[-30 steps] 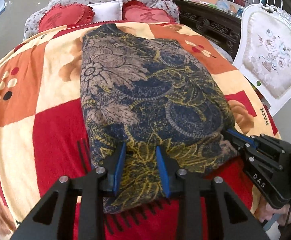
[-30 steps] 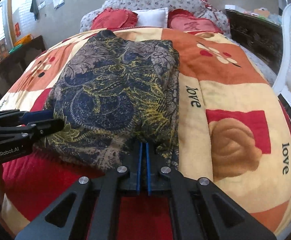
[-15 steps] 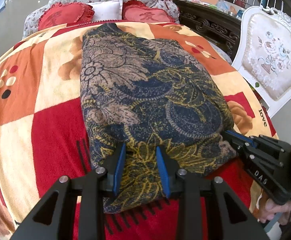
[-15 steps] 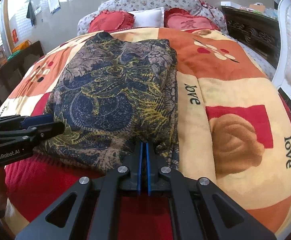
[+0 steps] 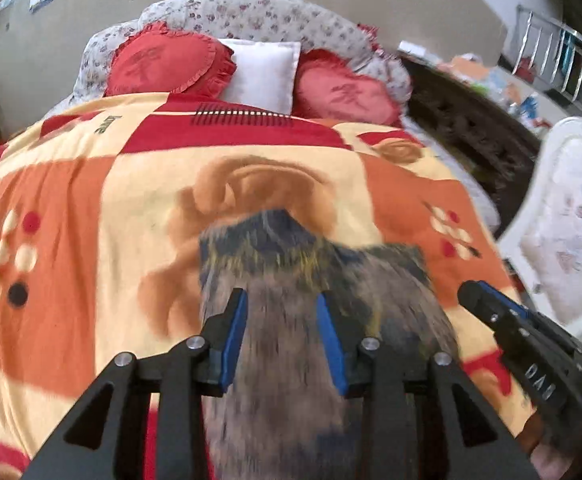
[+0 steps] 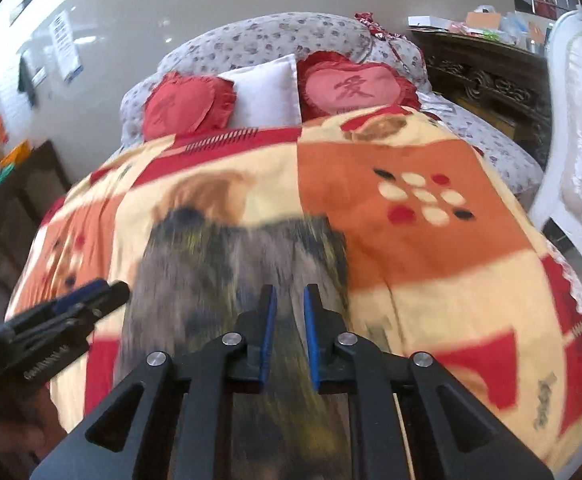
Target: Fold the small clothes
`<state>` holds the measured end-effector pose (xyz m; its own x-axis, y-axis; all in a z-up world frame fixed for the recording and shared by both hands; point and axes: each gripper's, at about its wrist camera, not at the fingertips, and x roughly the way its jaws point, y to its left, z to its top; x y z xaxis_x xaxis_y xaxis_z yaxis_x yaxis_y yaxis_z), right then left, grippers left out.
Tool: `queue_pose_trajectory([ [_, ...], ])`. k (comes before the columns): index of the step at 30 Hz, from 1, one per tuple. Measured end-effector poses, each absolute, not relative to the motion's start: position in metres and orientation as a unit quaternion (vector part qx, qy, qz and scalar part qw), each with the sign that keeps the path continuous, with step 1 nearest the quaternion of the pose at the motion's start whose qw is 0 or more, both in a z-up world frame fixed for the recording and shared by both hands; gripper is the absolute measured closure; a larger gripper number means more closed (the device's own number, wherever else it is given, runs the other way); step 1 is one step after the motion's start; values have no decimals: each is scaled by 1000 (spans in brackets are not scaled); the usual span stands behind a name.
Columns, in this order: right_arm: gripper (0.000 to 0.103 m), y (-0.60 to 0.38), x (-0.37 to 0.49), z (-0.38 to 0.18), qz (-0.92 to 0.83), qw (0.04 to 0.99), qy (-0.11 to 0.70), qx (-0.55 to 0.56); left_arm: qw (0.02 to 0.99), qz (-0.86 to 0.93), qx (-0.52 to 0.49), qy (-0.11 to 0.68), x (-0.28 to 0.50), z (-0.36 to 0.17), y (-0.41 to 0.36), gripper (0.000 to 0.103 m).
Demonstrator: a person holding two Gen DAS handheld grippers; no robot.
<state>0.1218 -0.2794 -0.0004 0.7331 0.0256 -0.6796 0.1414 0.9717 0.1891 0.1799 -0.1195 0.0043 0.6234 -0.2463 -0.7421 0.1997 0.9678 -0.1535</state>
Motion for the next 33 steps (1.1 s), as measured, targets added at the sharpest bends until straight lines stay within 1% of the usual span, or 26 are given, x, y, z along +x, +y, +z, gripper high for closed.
queue_pose_trajectory([
  [1, 76, -280, 136, -5, -37, 923, 366, 114, 901, -121, -21, 416, 186, 1, -124, 65],
  [2, 76, -279, 154, -11, -42, 920, 373, 113, 901, -120, -13, 417, 195, -6, -130, 61],
  [3, 76, -279, 166, -19, -42, 917, 381, 111, 899, -122, -12, 420, 201, -14, -134, 55],
  [6, 76, -281, 192, -47, -42, 910, 400, 96, 890, -117, 12, 442, 215, -51, -143, 46],
  [8, 75, -289, 198, -74, -36, 904, 413, 102, 896, -119, 23, 428, 214, -61, -147, 43],
  [14, 72, -311, 197, -90, -7, 904, 397, 157, 897, -105, 31, 429, 220, -70, -156, 40],
  [17, 72, -314, 199, -92, -4, 902, 401, 163, 895, -102, 44, 432, 218, -69, -161, 38],
  [18, 72, -313, 199, -91, -6, 902, 401, 161, 892, -107, 45, 436, 219, -68, -161, 36],
  [19, 71, -311, 199, -90, -9, 902, 402, 156, 888, -118, 41, 442, 220, -64, -159, 35],
  [20, 68, -308, 198, -88, -12, 902, 404, 150, 883, -137, 30, 449, 220, -56, -152, 35],
  [22, 67, -303, 198, -76, -19, 896, 427, 124, 881, -166, -26, 443, 212, -31, -118, 36],
  [23, 66, -300, 195, -67, -30, 891, 438, 111, 886, -168, -43, 430, 205, -22, -103, 32],
  [24, 66, -297, 181, -53, -34, 895, 431, 106, 894, -164, -57, 412, 195, -13, -83, 25],
  [25, 66, -294, 164, -41, -23, 905, 411, 107, 899, -161, -66, 402, 186, -9, -67, 23],
  [26, 66, -290, 148, -33, -13, 914, 392, 107, 896, -166, -76, 405, 178, -11, -51, 22],
  [28, 65, -280, 109, -24, -4, 927, 360, 107, 875, -187, -93, 436, 169, -27, -36, 23],
  [31, 65, -262, 62, -34, -5, 937, 336, 94, 846, -230, -107, 469, 153, -55, -38, 24],
  [33, 65, -253, 43, -47, -15, 940, 330, 84, 822, -257, -135, 490, 148, -74, -45, 23],
])
